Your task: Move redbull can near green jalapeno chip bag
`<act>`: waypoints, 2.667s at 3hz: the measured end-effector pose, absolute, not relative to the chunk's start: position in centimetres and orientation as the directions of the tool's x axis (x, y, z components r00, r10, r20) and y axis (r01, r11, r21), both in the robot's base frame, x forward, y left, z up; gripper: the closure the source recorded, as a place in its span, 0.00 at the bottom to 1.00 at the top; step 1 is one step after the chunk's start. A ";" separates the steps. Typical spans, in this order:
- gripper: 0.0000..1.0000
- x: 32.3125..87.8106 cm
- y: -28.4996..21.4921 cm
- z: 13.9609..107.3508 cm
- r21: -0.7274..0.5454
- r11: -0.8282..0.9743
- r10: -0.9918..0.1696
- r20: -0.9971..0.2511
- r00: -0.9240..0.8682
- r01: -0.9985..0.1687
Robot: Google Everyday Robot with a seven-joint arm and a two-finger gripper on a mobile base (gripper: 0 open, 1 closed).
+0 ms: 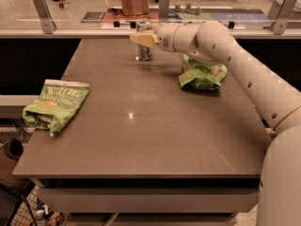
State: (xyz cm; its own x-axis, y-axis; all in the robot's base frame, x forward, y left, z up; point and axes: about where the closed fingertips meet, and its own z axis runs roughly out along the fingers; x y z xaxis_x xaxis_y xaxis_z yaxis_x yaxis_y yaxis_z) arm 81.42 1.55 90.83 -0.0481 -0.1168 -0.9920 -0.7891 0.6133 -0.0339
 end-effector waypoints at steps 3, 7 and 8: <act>1.00 81.3 2.5 90.7 -0.031 0.604 -0.116 -0.992 -0.050 -0.797; 1.00 78.0 2.7 93.1 -0.034 0.523 -0.132 -0.990 -0.042 -0.852; 1.00 75.7 3.1 94.1 -0.034 0.474 -0.144 -0.989 -0.039 -0.880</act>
Offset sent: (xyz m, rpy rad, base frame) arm -0.0002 0.0026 -0.0005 0.0004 0.0008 0.0035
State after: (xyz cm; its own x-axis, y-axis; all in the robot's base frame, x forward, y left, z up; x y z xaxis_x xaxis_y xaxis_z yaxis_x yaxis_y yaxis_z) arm 75.74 3.13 94.09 -0.0395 -0.1443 -0.9888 -0.8801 0.4735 -0.0339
